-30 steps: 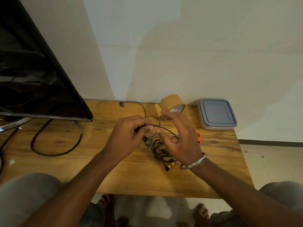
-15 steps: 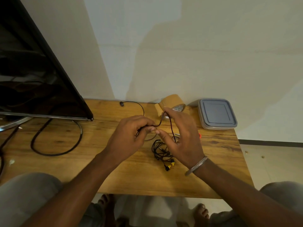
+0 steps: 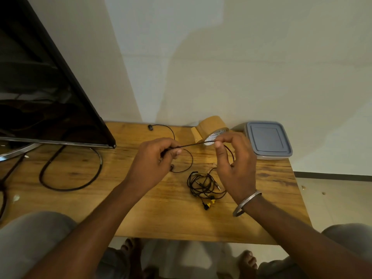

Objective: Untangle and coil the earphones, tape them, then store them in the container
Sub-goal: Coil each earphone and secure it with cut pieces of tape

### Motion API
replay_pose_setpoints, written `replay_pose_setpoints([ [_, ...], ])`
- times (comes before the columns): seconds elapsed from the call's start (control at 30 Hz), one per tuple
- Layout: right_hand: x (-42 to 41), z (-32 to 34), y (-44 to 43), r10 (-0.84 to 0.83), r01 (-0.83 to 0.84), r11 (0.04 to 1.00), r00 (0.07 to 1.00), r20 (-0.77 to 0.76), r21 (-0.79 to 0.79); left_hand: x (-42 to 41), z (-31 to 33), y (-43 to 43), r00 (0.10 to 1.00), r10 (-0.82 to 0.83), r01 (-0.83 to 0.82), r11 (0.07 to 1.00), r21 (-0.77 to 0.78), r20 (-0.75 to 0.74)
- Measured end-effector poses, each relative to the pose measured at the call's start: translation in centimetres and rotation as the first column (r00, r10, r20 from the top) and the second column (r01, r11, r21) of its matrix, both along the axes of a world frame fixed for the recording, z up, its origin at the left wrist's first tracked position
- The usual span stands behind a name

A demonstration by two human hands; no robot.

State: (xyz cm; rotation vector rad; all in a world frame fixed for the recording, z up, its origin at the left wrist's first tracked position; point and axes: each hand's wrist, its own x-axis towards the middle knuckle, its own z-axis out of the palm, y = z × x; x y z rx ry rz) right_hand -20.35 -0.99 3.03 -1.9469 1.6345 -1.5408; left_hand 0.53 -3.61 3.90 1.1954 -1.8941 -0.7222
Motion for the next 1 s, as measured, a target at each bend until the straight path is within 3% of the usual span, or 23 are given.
replay_pose_setpoints([
  [0.07, 0.0, -0.3, -0.1, -0.002, 0.001, 0.996, 1.000, 0.004, 0.090, 0.1, 0.0, 0.0, 1.000, 0.012, -0.012, 1.000, 0.000, -0.001],
  [0.13, 0.3, -0.5, 0.1, 0.062, -0.047, 0.991, 0.991, -0.119, 0.125, -0.2, 0.0, 0.2, 0.999, -0.038, 0.039, 0.999, -0.029, 0.027],
  [0.2, 0.5, -0.9, 0.4, 0.107, -0.093, 0.994, 0.944, -0.311, 0.059, -0.7, 0.1, 0.5, 0.992, -0.101, 0.106, 0.992, -0.063, 0.073],
  [0.27, 0.6, -0.9, 0.5, 0.103, -0.109, 0.994, 0.921, -0.375, 0.007, -0.9, 0.1, 0.6, 0.986, -0.134, 0.141, 0.987, -0.071, 0.096],
  [0.33, 0.5, -0.7, 0.5, 0.079, -0.083, 0.997, 0.957, -0.280, -0.002, -0.8, 0.2, 0.5, 0.989, -0.122, 0.129, 0.989, -0.070, 0.088],
  [0.47, 0.1, -0.3, 0.2, -0.047, 0.043, 0.998, 0.996, 0.070, 0.053, 0.1, 0.3, 0.0, 1.000, 0.011, -0.011, 0.998, -0.063, 0.003],
  [0.57, 0.3, -0.2, 0.1, -0.024, 0.031, 0.989, 0.998, -0.052, 0.142, 0.1, 0.3, -0.1, 1.000, 0.008, -0.008, 0.998, -0.059, 0.002],
  [0.7, 1.0, -0.9, 0.8, 0.107, -0.104, 0.994, 0.915, -0.389, 0.028, -0.8, 0.3, 0.6, 0.991, -0.119, 0.123, 0.990, -0.063, 0.062],
  [1.0, 0.8, -0.5, 0.6, 0.067, -0.066, 0.998, 0.980, -0.185, 0.009, -0.7, 0.5, 0.5, 0.998, -0.068, 0.068, 0.998, 0.003, -0.010],
])
